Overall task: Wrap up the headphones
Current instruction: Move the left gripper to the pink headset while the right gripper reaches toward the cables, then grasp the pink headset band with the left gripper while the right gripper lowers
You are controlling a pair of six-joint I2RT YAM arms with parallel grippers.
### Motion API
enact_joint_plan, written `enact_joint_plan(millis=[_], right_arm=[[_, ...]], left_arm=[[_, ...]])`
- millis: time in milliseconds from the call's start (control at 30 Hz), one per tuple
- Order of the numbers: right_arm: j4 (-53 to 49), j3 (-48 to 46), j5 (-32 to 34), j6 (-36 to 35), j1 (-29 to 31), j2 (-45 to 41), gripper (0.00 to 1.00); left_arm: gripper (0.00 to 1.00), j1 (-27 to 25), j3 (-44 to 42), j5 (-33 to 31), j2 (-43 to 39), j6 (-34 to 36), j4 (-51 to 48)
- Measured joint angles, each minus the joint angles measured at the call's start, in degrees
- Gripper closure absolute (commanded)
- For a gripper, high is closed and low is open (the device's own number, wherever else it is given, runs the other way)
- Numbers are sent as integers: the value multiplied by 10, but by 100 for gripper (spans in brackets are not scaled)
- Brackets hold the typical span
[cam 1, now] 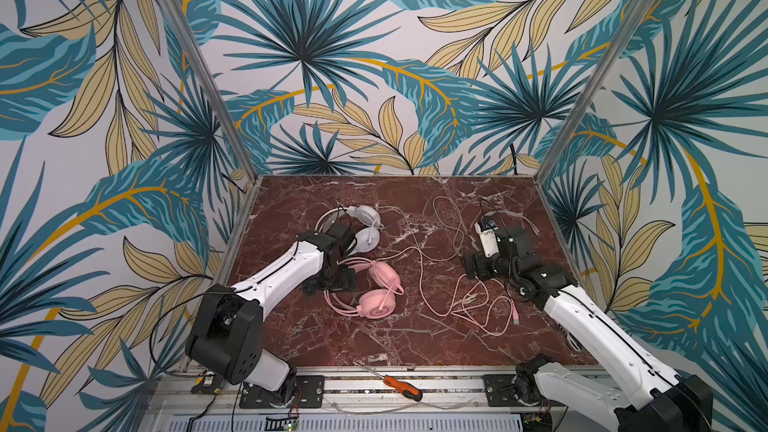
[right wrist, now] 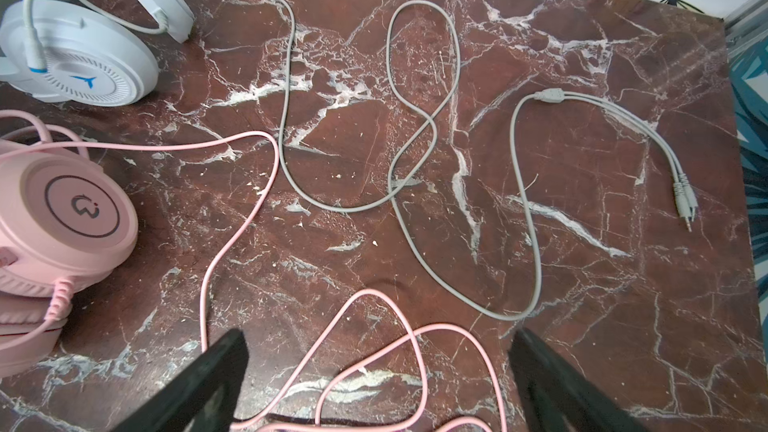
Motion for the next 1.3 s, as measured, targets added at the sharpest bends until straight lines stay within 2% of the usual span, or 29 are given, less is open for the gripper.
enact_joint_plan(millis=[267, 767, 1033, 1300], right_arm=[[11, 0, 22, 11, 2, 4, 0], [20, 0, 32, 45, 19, 16, 0], [45, 1, 19, 61, 19, 18, 0], [32, 23, 12, 48, 19, 57, 0]], left_arm=[[6, 35, -4, 9, 25, 40, 33], [43, 44, -40, 21, 60, 63, 85], [49, 44, -47, 20, 64, 63, 94], [56, 44, -47, 16, 87, 78, 107]])
